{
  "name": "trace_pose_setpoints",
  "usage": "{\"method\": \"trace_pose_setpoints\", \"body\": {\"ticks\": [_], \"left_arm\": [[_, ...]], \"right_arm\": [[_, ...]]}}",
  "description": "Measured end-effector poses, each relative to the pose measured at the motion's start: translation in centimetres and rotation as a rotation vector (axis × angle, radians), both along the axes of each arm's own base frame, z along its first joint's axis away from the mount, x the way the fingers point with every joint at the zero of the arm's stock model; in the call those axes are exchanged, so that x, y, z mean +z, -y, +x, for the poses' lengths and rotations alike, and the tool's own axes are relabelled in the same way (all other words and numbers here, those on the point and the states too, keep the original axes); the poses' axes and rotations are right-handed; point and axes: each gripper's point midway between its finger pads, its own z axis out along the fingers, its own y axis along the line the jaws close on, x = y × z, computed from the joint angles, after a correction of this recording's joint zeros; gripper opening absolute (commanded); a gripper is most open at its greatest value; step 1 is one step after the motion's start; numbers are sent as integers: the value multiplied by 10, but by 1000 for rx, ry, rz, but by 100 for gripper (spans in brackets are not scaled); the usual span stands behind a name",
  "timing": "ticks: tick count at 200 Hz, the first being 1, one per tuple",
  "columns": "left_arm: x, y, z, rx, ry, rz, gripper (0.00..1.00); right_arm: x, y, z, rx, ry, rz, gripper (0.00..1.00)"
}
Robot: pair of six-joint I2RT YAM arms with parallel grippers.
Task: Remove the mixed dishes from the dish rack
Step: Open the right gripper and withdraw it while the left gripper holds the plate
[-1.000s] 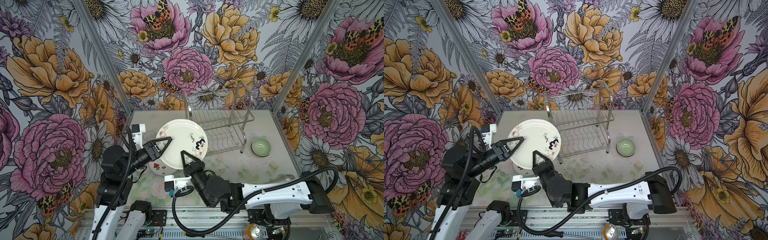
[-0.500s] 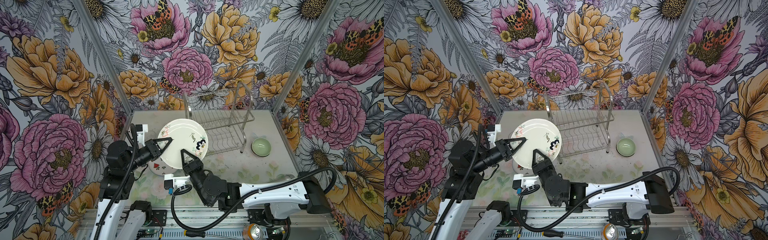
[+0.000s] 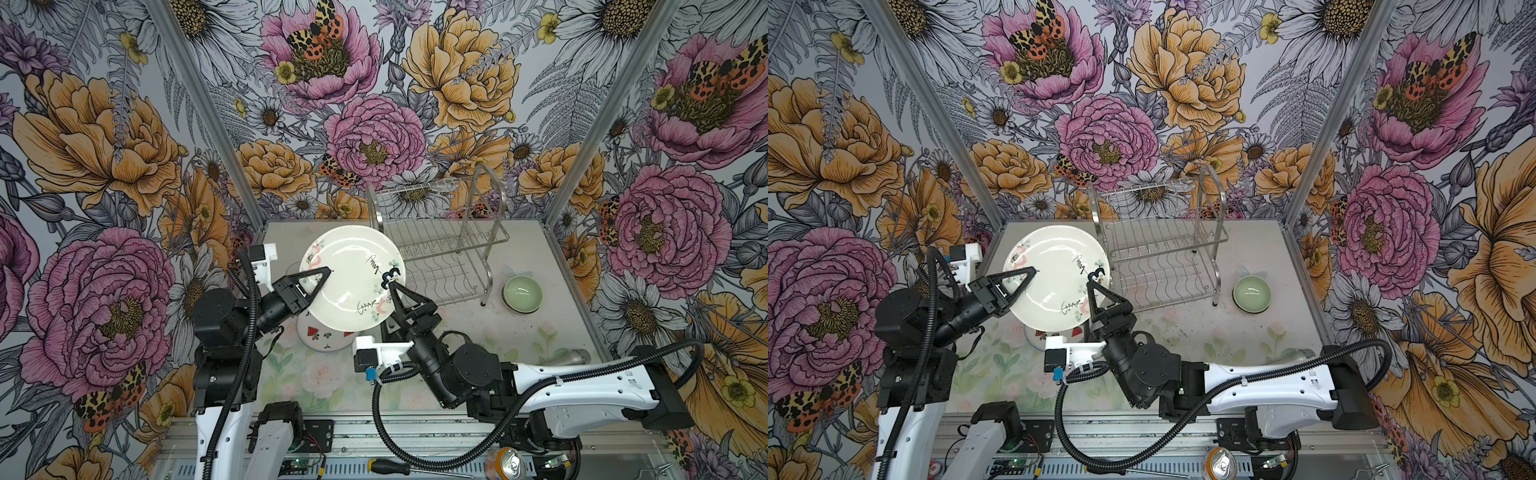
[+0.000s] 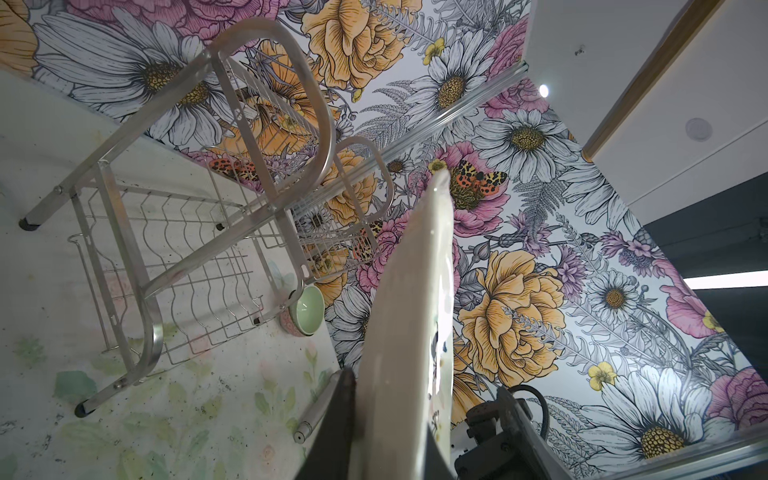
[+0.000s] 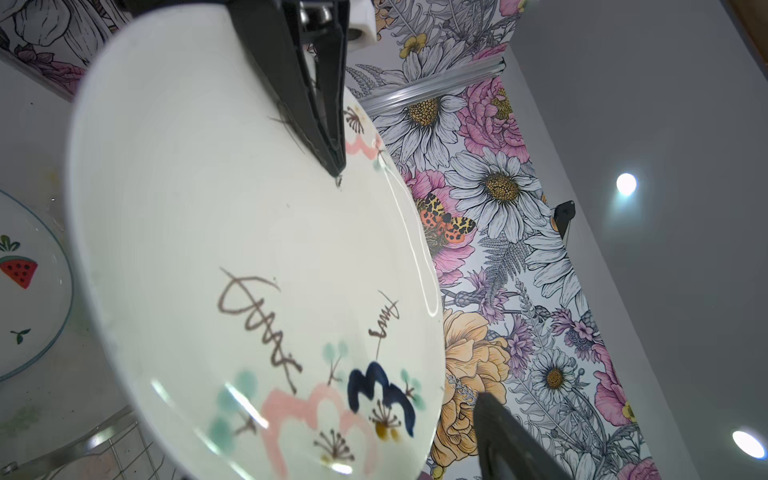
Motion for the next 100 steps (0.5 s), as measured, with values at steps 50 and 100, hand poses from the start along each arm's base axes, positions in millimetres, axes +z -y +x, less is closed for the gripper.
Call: {"method": "trace_pose_setpoints", "body": {"ticks": [50, 100], "left_arm": [[-3, -21, 13, 114, 10, 30, 0], [-28, -52, 41, 261, -53, 95, 0]], "right_arm": [[52, 84, 8, 39, -88, 353, 82], [107, 203, 14, -1, -74, 758, 84]]}}
